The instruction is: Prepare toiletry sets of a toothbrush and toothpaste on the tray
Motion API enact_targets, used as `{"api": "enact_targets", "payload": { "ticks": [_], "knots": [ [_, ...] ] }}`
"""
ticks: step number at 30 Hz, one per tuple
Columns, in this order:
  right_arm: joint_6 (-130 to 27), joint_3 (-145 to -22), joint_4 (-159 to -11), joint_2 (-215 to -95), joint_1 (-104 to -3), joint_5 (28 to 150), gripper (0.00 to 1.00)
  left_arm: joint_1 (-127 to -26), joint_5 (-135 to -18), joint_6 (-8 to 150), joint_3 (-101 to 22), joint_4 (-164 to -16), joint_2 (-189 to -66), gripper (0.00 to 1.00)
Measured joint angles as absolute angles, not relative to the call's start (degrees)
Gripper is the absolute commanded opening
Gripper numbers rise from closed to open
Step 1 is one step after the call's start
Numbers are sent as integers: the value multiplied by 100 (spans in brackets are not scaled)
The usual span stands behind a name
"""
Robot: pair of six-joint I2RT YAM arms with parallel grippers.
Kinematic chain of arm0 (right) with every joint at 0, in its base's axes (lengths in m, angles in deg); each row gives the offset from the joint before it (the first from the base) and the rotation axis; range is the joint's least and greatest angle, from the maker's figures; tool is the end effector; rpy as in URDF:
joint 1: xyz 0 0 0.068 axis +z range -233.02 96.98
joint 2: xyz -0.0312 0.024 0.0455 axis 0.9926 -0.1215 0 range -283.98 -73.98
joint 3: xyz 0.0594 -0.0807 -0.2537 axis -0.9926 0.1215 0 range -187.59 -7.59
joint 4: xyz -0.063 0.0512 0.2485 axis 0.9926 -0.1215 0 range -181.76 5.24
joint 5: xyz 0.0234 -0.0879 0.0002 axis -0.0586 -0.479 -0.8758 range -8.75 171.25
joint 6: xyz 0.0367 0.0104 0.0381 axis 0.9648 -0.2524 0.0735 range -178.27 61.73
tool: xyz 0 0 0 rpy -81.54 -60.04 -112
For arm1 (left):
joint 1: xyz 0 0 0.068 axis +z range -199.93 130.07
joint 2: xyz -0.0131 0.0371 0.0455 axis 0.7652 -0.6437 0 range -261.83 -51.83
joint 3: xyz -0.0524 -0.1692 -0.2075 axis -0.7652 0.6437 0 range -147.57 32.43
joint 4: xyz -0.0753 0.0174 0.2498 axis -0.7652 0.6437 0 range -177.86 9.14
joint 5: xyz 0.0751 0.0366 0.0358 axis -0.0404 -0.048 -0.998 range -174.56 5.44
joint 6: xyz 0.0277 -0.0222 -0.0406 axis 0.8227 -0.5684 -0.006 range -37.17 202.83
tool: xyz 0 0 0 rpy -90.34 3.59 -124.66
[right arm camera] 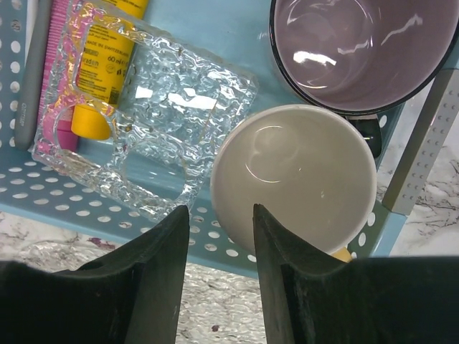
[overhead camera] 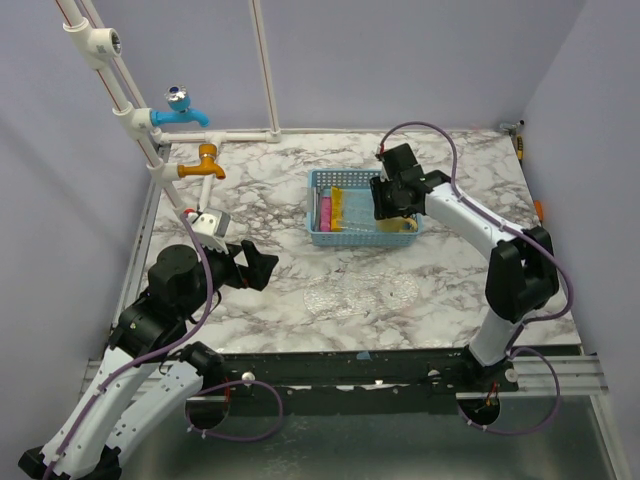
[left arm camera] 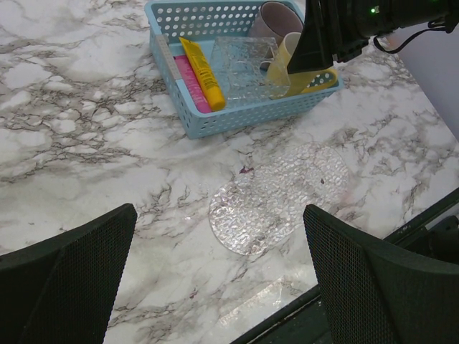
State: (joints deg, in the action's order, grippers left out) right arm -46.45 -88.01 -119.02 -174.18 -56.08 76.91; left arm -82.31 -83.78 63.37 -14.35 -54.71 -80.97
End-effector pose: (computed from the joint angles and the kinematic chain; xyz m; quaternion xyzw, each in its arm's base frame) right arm 0.3418 0.1707 0.2582 -0.1135 0.9438 0.0684 0.3029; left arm 0.0930 -0.0595 0.3443 0.0937 0.7905 -0.2694 0.5420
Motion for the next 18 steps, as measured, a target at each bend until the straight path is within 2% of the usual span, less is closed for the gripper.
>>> {"api": "enact_targets", "payload": {
  "ticks": [13,18],
  "knots": [
    [-4783,-9066,-12018,-17851,-5595,7466,31,-8231,-8376,6337,-1435,-5469,-8097,99],
    [-4794,-9169,-12064,-17914,-5558,7422,17,-8231,-8376,6337,-1435,-5469,-8097,99]
  ]
}}
